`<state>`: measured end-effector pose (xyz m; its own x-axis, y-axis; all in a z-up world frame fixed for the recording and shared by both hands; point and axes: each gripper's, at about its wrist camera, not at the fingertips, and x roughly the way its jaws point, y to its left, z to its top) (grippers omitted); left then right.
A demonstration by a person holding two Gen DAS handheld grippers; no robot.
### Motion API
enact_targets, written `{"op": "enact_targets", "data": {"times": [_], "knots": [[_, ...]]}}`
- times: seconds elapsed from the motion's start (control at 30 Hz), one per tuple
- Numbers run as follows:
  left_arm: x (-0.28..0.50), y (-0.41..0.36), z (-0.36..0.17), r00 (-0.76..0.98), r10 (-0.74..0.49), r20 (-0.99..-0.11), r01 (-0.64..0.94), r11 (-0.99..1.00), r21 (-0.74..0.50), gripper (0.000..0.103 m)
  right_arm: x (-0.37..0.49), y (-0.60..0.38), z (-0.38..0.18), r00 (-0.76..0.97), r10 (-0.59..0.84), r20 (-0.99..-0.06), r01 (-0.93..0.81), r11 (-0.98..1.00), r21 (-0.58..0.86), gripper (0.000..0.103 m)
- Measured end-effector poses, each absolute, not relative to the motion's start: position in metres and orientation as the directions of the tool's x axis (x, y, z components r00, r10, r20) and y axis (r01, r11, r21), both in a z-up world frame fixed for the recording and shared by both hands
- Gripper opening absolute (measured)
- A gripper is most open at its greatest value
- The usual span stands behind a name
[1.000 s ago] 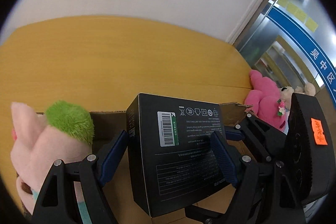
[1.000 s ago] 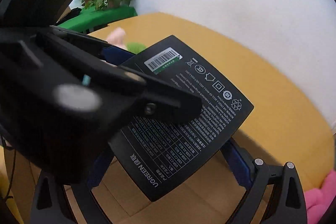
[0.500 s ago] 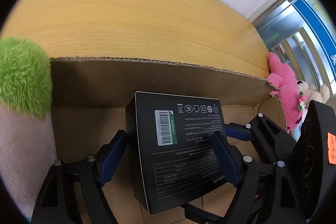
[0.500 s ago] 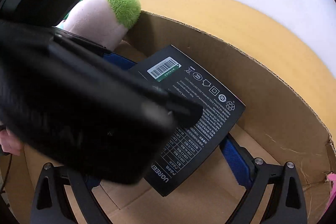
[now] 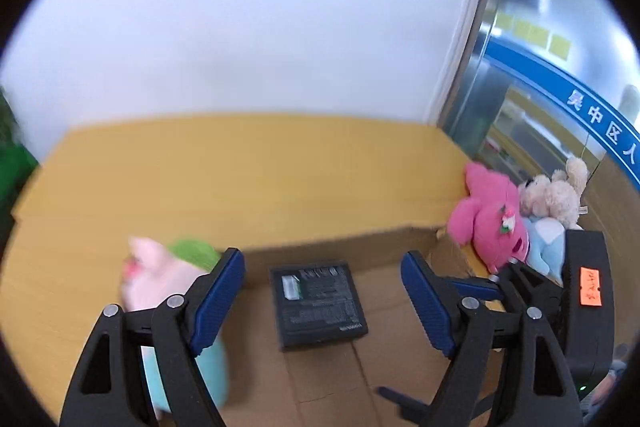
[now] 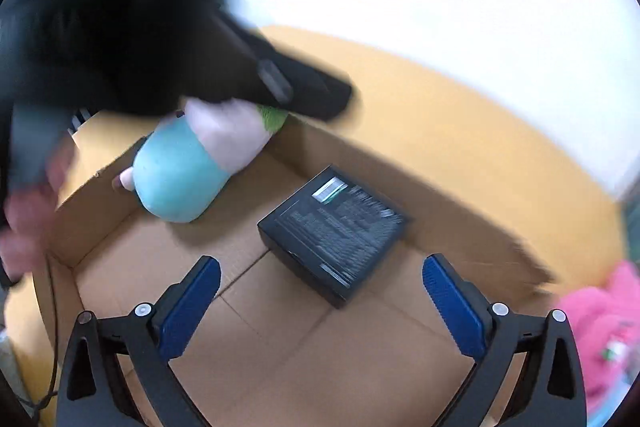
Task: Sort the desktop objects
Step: 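Withdraw both grippers from the cardboard box toward the black sunglasses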
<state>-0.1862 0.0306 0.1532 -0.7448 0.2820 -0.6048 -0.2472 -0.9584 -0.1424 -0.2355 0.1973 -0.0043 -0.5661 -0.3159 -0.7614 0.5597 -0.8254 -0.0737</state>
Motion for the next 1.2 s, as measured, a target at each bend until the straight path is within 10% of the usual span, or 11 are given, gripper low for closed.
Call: {"op": "enact_targets", "data": {"times": [0.2, 0.53, 0.73, 1.2], "knots": [[-0.088, -0.002, 0.192, -0.9, 0.07, -0.431, -0.096, -0.995, 0.037, 0.087, -0.177, 0.182, 0.052, -0.774, -0.222, -0.593, 0.458, -0.843, -0.282, 0.103], [-0.001, 0.006, 0.152, -0.926, -0.114, -0.36, 0.062, -0.986, 0.155, 0.09, -0.114, 0.154, 0.113, -0.817, -0.242, -0.524, 0.377, -0.911, -0.166, 0.103], [0.01, 0.004, 0.136, -0.907, 0.065, -0.416, -0.07, -0.998, -0.001, 0.09, -0.094, 0.16, 0.111, -0.803, -0.234, -0.548, 0.335, -0.938, -0.09, 0.103], [0.008, 0.005, 0.111, -0.879, 0.037, -0.475, -0.026, -0.999, -0.031, 0.089, -0.079, 0.182, 0.113, -0.852, -0.122, -0.509, 0.182, -0.981, -0.07, 0.103]]}}
